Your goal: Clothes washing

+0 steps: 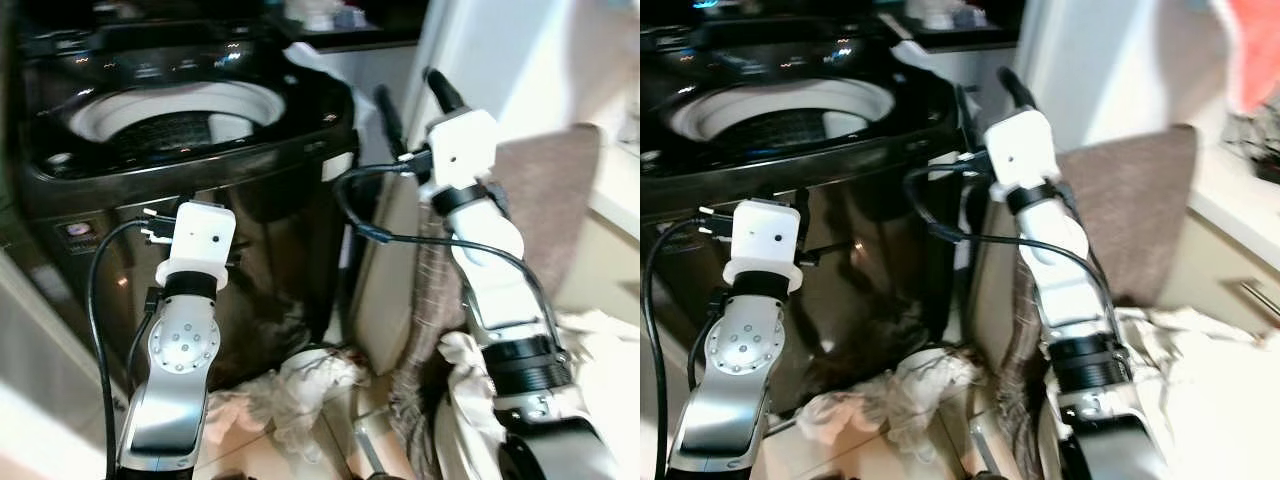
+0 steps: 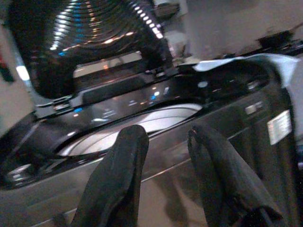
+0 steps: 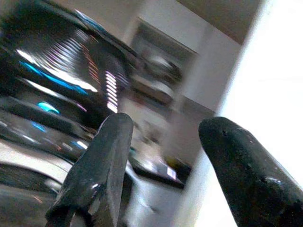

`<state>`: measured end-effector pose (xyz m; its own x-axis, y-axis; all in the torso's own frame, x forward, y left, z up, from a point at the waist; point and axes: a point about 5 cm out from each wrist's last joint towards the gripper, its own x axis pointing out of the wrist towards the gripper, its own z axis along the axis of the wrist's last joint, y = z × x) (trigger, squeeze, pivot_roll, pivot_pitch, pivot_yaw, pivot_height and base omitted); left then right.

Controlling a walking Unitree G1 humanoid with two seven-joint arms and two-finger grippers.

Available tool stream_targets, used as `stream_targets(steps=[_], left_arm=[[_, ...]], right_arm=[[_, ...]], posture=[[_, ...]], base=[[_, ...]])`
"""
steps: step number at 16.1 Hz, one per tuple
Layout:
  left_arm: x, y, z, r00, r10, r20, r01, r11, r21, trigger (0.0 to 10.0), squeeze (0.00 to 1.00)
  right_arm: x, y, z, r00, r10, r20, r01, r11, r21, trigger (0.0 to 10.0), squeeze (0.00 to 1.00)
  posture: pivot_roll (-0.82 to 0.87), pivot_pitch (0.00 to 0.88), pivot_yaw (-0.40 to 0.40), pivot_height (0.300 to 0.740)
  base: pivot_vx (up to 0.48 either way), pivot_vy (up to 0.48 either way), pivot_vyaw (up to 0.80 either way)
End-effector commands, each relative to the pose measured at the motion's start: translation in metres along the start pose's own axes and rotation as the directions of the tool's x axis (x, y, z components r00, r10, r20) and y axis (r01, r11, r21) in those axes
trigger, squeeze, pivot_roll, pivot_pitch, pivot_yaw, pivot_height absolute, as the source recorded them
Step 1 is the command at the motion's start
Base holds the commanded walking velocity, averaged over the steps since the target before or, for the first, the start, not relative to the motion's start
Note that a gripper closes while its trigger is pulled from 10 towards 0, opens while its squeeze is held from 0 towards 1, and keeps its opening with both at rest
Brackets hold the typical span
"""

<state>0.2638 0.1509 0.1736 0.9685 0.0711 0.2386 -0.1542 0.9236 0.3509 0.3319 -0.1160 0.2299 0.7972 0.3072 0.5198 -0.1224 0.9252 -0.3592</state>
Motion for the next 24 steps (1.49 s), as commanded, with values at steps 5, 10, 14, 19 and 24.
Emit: stream_targets(steps=[5,10,14,19,24], left_arm=[[0.004,-0.003,-0.003,1.000,-0.028,0.002,0.028,1.000,-0.015,10.0,0.00],[0.012,-0.001,-0.003,0.998,-0.050,0.024,0.050,0.999,-0.006,10.0,0.00],[0.015,0.002,-0.003,0.997,-0.068,0.035,0.068,0.998,0.010,10.0,0.00],[0.017,-0.001,-0.006,0.988,-0.150,0.045,0.149,0.989,0.014,10.0,0.00],[0.015,-0.024,0.006,0.924,-0.357,0.133,0.343,0.932,0.121,10.0,0.00]], right_arm=[[-0.015,-0.014,-0.008,0.993,-0.122,-0.007,0.120,0.987,-0.102,10.0,0.00],[-0.048,-0.044,-0.056,0.872,-0.361,-0.331,0.381,0.925,-0.007,10.0,0.00],[-0.088,-0.061,-0.077,0.692,-0.506,-0.515,0.580,0.815,-0.021,10.0,0.00],[-0.145,-0.058,-0.079,0.592,-0.503,-0.629,0.543,0.826,-0.150,10.0,0.00],[-0.132,-0.050,-0.080,0.639,-0.437,-0.633,0.498,0.862,-0.093,10.0,0.00]], posture=[[0.03,0.003,-0.020,0.710],[0.00,0.010,-0.005,0.670],[0.00,0.010,-0.005,0.639],[-0.05,0.018,0.031,0.598],[-0.06,0.022,0.049,0.610]], base=[[0.000,0.000,-0.36],[0.000,0.000,0.00],[0.000,0.000,0.00],[0.000,0.000,0.00],[0.173,-0.199,-0.29]])
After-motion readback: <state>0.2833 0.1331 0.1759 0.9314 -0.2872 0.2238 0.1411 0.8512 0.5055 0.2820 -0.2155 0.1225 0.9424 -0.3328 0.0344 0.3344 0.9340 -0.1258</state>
